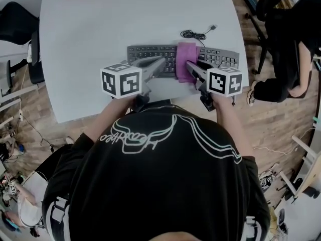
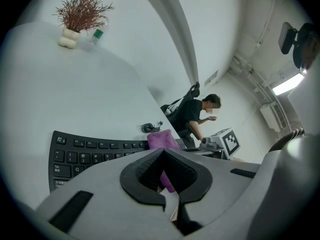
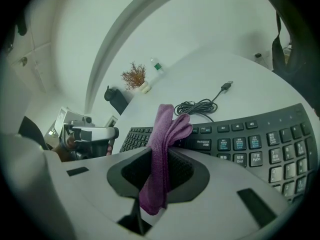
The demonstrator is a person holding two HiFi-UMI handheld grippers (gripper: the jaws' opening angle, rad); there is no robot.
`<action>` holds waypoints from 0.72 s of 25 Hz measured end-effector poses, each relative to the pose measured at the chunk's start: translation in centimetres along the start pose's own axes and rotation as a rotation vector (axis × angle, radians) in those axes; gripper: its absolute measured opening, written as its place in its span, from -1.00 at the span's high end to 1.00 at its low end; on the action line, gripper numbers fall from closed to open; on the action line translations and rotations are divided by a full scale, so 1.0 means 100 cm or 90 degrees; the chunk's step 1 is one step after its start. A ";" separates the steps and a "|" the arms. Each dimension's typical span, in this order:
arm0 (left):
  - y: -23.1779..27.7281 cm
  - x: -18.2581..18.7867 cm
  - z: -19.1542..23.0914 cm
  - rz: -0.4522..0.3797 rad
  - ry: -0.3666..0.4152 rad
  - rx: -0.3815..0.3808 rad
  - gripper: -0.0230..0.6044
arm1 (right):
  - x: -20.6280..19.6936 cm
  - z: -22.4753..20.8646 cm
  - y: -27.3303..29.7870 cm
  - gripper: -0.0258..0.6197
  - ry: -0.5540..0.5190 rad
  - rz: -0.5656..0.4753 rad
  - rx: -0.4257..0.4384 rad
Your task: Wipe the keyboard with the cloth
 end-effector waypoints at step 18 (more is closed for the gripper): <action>0.024 -0.001 -0.007 0.023 0.002 -0.024 0.92 | -0.004 -0.045 -0.037 0.73 0.000 -0.004 -0.072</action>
Point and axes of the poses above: the fingertips, and each gripper's own axes: y forward along the fingers, z to its left, x out of its top, the point moved 1 cm from there along -y, backward along the fingers, and after that the axes turned 2 degrees about x, right-handed, at the moved point
